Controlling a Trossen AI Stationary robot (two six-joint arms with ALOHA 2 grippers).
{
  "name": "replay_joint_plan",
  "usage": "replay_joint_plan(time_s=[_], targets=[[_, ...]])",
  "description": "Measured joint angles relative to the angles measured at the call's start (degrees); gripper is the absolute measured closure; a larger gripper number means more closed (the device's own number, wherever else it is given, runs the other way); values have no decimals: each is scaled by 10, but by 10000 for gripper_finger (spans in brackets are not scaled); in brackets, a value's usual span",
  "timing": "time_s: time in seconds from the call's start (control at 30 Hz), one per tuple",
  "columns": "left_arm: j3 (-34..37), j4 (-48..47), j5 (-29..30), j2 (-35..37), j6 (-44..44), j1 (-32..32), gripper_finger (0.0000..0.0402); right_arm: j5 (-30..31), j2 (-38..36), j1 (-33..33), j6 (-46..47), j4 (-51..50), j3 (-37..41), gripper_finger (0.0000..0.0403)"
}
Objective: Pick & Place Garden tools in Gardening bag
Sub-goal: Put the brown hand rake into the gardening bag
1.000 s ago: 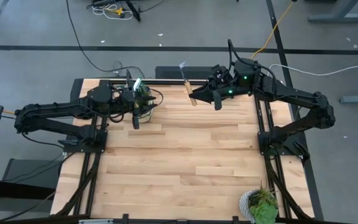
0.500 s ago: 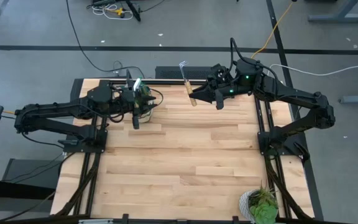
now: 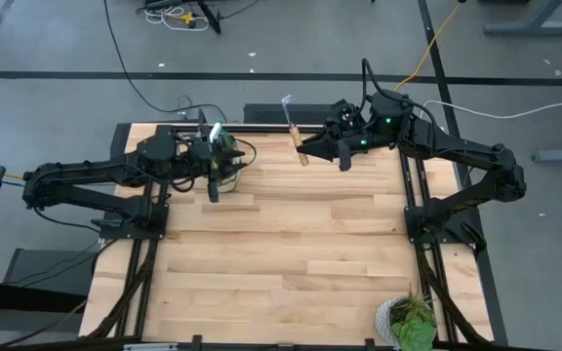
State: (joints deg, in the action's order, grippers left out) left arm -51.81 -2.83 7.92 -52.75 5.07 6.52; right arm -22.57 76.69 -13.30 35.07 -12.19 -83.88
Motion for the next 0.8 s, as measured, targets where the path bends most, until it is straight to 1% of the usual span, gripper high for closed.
replay_joint_plan(time_s=[0.37, 0.8], targets=[[0, 0, 0, 0, 0, 0, 271, -6, 0, 0, 0, 4, 0, 353], [0, 0, 0, 0, 0, 0, 271, -11, 0, 0, 1, 44, 0, 353]])
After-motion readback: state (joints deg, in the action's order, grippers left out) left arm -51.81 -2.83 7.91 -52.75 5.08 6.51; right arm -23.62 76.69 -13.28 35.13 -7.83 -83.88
